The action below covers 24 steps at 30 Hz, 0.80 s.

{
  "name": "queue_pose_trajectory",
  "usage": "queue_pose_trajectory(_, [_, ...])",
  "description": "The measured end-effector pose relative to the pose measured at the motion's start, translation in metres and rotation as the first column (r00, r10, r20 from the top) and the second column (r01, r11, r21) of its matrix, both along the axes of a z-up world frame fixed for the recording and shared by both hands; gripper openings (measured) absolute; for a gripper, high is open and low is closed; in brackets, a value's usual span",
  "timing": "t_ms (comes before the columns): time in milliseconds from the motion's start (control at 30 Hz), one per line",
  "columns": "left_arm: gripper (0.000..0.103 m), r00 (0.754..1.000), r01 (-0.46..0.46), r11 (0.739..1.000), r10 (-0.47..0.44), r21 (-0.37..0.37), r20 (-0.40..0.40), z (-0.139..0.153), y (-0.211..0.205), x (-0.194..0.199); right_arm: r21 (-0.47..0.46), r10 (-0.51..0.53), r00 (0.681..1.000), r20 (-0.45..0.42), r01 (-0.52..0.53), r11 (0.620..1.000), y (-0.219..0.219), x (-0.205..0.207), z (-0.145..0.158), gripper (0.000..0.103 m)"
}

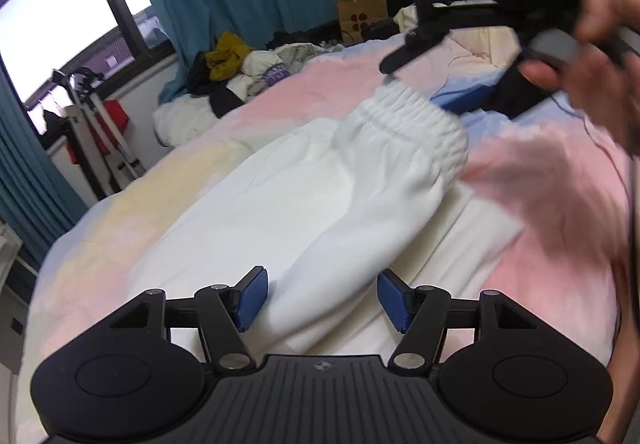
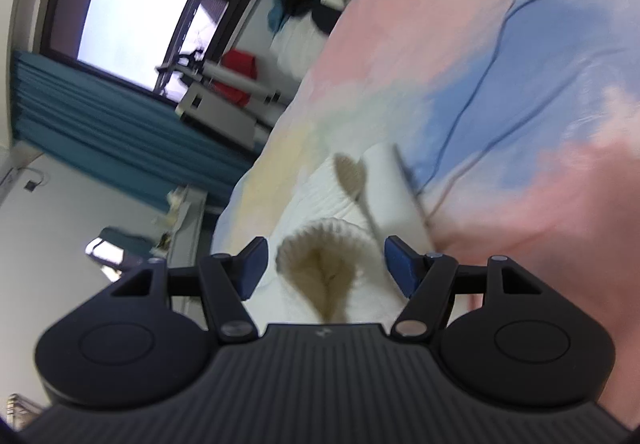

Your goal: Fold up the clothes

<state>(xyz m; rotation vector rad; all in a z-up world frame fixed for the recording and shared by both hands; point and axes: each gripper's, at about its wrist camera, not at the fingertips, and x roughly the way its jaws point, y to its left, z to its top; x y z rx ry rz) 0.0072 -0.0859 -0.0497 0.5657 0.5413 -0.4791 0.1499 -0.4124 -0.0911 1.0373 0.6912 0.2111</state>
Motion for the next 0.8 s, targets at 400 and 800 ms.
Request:
queue_pose_trajectory(400, [0.064, 0.992, -0.049, 0.996, 0.057, -0.071, 0.111, -0.016, 0.066, -0.038, -0.013, 0.254, 0.967, -0.033, -0.254, 0.967, 0.004, 0.085, -0.044, 0.071])
queue_pose_trajectory(800, [0.064, 0.982, -0.036, 0.997, 0.047, -0.066, 0.183, -0.031, 0.061, 0.000, -0.349, 0.295, 0.954, -0.054, -0.295, 0.889, 0.043, 0.081, -0.017, 0.070])
